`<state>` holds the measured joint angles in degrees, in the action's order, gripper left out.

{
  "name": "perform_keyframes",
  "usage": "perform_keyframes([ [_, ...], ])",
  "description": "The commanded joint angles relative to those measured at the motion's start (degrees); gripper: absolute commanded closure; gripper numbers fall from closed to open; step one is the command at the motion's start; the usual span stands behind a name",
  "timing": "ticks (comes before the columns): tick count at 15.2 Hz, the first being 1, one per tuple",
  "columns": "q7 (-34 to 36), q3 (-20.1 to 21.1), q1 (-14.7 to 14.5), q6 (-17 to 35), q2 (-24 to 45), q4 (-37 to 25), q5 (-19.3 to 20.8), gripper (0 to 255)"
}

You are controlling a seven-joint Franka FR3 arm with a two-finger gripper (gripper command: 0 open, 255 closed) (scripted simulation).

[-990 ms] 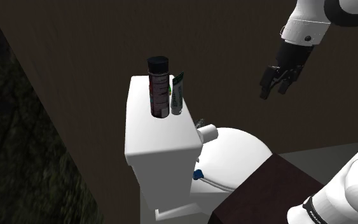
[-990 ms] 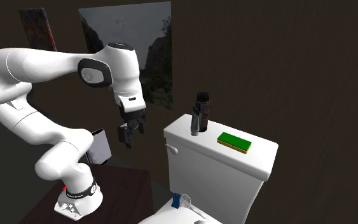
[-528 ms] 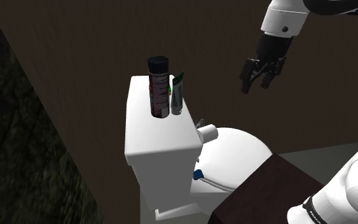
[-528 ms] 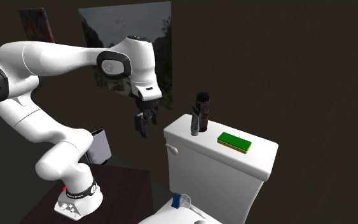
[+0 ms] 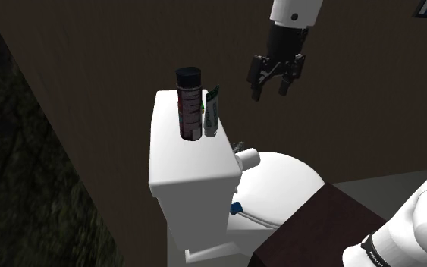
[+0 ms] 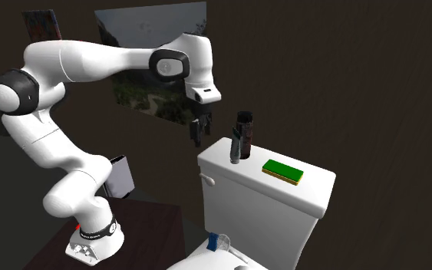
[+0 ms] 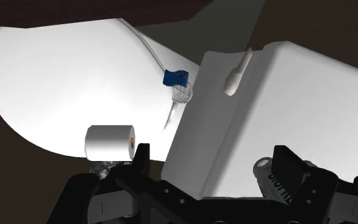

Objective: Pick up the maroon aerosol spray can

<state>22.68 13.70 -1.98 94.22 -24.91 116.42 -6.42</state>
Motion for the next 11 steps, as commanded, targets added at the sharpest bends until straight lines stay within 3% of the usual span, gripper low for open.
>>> perform_keyframes([
  [1, 2.41, 1.92, -0.26, -0.27, 3.98, -4.61, 0.27, 0],
  [11, 14.27, 10.27, -3.27, -5.31, 25.94, -31.93, 7.21, 0],
])
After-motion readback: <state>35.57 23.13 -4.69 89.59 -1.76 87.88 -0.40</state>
